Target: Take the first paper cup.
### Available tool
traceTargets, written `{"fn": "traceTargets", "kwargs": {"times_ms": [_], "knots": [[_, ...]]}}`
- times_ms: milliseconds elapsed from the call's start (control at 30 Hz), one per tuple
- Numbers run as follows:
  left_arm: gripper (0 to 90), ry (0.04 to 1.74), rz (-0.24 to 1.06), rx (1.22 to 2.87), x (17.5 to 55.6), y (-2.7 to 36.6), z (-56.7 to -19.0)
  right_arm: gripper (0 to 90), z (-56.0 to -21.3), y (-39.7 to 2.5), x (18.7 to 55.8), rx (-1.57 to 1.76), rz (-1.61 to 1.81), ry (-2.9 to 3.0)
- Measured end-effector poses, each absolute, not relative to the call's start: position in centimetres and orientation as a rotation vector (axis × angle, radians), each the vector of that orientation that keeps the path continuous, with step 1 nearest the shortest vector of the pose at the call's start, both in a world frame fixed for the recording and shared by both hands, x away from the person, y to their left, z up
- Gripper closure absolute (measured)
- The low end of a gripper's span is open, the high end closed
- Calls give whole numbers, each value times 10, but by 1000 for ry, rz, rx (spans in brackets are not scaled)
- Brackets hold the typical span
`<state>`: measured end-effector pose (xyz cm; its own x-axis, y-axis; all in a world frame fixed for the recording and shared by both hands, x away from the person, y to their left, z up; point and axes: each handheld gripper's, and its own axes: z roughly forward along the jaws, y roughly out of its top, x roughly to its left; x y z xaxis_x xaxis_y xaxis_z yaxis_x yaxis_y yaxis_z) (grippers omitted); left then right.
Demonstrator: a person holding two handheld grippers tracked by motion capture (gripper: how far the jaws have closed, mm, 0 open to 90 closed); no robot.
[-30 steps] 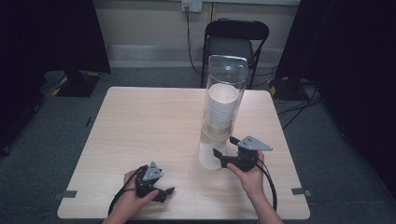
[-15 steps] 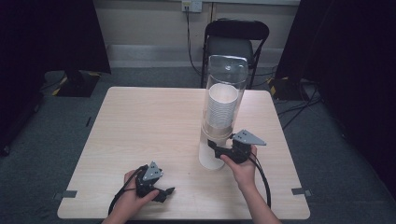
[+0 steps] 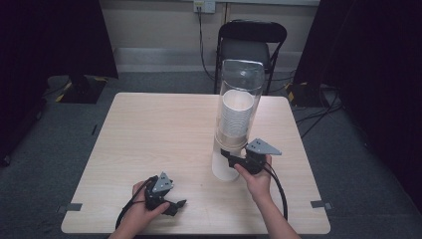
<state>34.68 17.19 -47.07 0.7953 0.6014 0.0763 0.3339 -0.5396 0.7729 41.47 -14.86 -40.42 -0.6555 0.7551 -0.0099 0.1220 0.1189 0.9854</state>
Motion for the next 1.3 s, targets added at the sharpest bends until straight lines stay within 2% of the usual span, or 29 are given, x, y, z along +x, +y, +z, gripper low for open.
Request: {"fn": "traceTargets", "kwargs": {"times_ms": [200, 233, 267, 333, 467, 1300], "knots": [[134, 689, 429, 2183, 347, 172, -471, 366, -405, -149, 415, 832, 1572, 1884], [134, 690, 429, 2182, 347, 172, -471, 367, -409, -149, 417, 850, 1487, 1946], [134, 688, 430, 2183, 347, 172, -471, 369, -439, -152, 422, 909, 1392, 2038], [133, 686, 423, 2182, 347, 171, -471, 367, -453, -156, 422, 953, 1409, 2048], [123, 687, 419, 2176, 347, 171, -472, 364, -431, -157, 423, 889, 1369, 2105], [120, 688, 417, 2176, 348, 171, -472, 356, -448, -206, 410, 973, 1223, 2177]]}}
